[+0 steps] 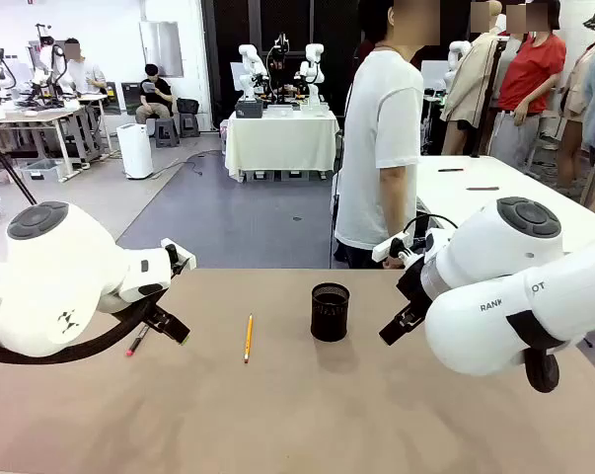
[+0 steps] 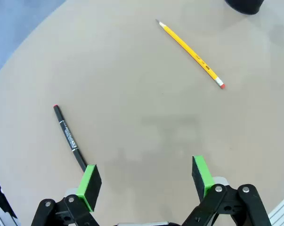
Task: Place the pens into the pen holder.
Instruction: Pick up a writing instrument from the table and place it into the Pen holder.
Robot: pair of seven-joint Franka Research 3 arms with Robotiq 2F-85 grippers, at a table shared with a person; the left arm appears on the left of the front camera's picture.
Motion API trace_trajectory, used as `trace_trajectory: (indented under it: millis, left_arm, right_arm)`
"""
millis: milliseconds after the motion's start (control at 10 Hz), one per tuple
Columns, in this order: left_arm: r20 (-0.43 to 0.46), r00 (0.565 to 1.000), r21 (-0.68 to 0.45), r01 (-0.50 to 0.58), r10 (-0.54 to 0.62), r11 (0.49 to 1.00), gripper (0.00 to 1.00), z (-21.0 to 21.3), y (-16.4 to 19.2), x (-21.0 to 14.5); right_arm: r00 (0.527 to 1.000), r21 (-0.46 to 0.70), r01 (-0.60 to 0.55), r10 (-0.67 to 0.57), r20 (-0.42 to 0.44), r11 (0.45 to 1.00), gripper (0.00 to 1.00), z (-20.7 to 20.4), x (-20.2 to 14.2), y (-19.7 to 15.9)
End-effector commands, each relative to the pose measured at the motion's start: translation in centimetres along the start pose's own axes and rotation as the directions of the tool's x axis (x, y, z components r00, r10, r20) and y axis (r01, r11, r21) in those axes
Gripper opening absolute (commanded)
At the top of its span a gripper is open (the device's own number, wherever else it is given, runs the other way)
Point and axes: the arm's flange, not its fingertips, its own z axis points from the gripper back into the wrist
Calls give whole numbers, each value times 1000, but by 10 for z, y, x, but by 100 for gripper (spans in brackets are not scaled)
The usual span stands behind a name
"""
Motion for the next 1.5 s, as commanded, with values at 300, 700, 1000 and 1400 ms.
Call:
trace_trajectory:
  millis: [300,700,1000,1400]
  left_arm:
    - [0,1000,0,0,0,1000,100,0,0,0]
    - [0,1000,0,0,0,1000,100,0,0,0]
    - [0,1000,0,0,0,1000,100,0,0,0]
    - [0,1000,0,0,0,1000,100,0,0,0]
  right_arm:
    - [1000,0,0,0,0,1000,100,0,0,0]
    - [1000,0,0,0,0,1000,100,0,0,0]
    - [1000,0,0,0,0,1000,100,0,0,0]
    - [1000,0,0,0,0,1000,100,0,0,0]
